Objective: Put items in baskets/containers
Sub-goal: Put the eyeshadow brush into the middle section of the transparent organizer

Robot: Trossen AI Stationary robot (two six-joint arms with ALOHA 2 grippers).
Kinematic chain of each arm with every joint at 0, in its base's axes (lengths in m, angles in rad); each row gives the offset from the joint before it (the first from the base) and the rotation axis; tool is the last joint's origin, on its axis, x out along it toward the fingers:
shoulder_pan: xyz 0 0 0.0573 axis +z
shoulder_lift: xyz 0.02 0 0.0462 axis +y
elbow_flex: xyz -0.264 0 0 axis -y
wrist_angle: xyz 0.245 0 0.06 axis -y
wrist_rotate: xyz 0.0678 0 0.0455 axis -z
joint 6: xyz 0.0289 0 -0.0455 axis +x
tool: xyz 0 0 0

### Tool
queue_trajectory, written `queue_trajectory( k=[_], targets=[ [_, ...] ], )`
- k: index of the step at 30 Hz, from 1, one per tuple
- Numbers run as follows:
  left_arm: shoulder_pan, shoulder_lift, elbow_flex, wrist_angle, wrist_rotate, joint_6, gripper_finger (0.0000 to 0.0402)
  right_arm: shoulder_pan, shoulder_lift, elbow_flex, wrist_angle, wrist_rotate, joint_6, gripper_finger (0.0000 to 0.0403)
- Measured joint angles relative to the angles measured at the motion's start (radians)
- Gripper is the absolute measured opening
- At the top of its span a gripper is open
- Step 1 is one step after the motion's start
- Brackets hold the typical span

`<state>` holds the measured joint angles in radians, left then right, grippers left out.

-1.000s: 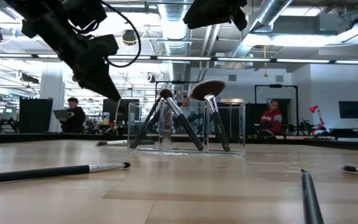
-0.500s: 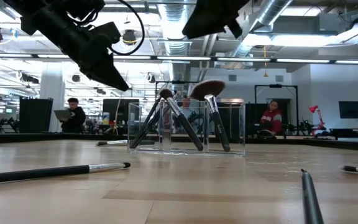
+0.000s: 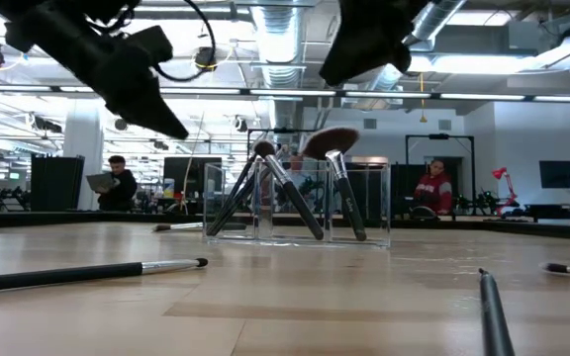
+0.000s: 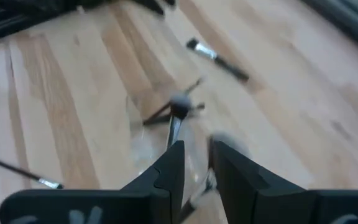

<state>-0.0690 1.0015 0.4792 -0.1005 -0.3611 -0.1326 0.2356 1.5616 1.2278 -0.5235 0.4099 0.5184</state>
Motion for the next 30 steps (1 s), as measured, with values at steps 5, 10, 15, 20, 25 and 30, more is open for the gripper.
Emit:
queue_trajectory(
  k=[5, 10, 15, 20, 25, 30],
  targets=[
    [-0.013, -0.137, -0.022, -0.003, 0.034, -0.01, 0.0076, 0.128, 0.0, 0.033, -0.141, -0.017, 0.19, 0.0077],
    [-0.037, -0.249, -0.038, 0.0, 0.119, -0.033, 0.0076, 0.242, 0.001, 0.071, -0.266, -0.017, 0.377, 0.0077],
    [-0.078, -0.315, -0.051, 0.018, 0.179, -0.027, 0.0076, 0.295, 0.061, 0.131, -0.413, -0.047, 0.485, 0.0077],
    [-0.117, -0.339, -0.052, 0.029, 0.179, -0.029, 0.0076, 0.277, 0.185, 0.263, -0.572, -0.128, 0.51, 0.0077],
    [-0.149, -0.341, -0.052, 0.035, 0.179, -0.029, 0.0076, 0.249, 0.311, 0.375, -0.633, -0.287, 0.506, 0.0077],
    [-0.171, -0.34, -0.052, 0.033, 0.179, -0.035, 0.0076, 0.238, 0.393, 0.4, -0.658, -0.424, 0.541, 0.0077]
  ],
)
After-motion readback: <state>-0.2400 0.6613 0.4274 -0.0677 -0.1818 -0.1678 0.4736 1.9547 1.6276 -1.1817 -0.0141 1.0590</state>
